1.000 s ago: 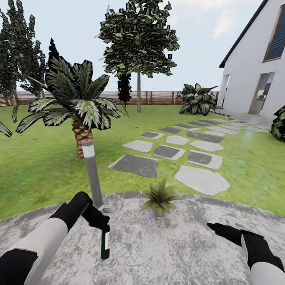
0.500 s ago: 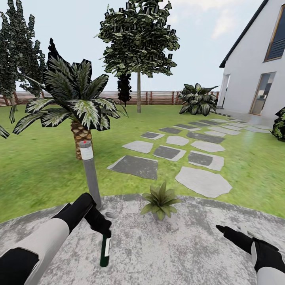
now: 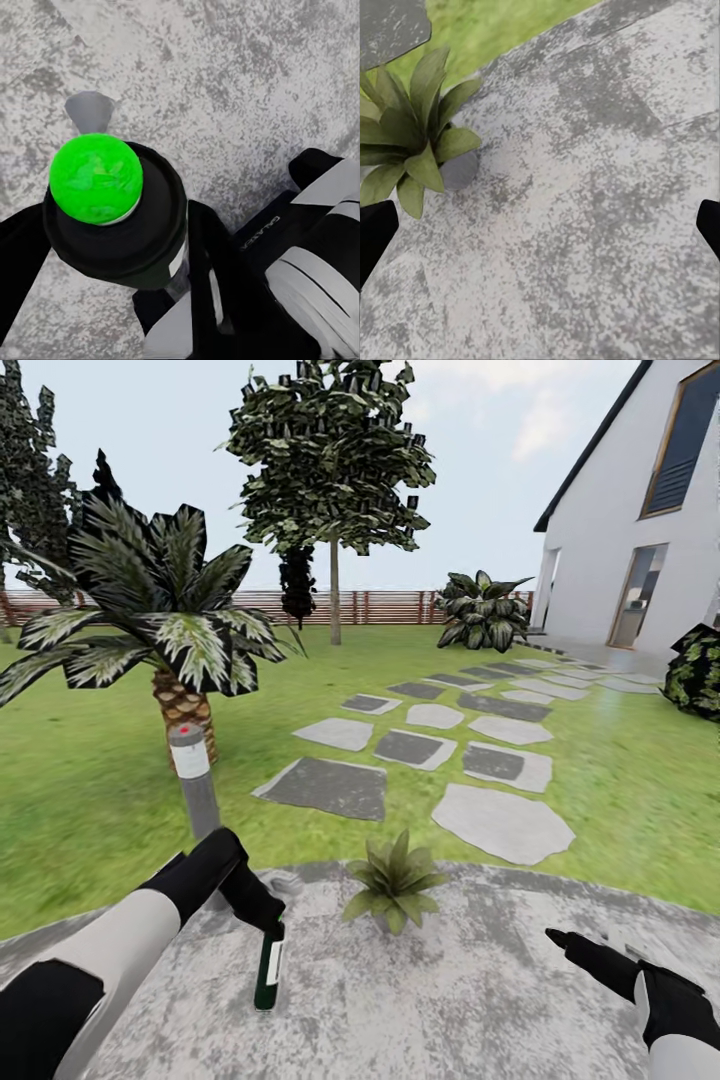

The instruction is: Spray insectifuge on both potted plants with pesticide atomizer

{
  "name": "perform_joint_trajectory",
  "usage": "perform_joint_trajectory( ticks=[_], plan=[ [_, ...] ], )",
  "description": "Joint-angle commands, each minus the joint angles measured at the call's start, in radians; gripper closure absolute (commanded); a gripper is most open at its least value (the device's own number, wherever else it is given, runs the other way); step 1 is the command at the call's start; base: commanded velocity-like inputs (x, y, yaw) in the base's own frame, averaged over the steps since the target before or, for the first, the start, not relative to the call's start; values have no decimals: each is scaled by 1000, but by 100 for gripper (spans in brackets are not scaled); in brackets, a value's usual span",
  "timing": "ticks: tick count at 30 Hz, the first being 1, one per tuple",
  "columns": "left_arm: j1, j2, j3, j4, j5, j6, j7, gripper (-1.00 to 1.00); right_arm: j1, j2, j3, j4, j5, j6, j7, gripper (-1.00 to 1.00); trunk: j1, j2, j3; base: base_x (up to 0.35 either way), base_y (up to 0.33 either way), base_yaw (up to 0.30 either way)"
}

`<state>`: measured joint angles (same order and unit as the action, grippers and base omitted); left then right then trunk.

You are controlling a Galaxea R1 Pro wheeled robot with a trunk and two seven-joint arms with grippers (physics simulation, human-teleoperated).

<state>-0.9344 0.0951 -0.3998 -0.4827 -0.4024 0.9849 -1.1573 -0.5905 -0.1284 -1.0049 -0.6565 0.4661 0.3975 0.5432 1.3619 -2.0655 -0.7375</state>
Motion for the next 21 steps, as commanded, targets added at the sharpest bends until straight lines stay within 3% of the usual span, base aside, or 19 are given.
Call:
perform_joint_trajectory(
  ticks=[1,4,13,21],
  plan=[
    [-1,0,-20,-2,-9,6,-10,100,-2,0,-7,-2,9,3,9,-100,0,-1,-1,335,0,-22],
    [-1,1,-56,-1,-8,6,-16,100,-2,0,-8,-2,9,3,9,-100,0,-1,-2,336,0,-6],
    [-1,2,-80,0,-7,6,-37,100,-2,0,-9,-2,9,3,8,-100,0,-1,-14,336,0,-1],
    [-1,0,-157,1,-7,6,-39,100,-2,0,-9,-2,9,3,6,-100,0,-1,-27,336,0,0]
  ],
)
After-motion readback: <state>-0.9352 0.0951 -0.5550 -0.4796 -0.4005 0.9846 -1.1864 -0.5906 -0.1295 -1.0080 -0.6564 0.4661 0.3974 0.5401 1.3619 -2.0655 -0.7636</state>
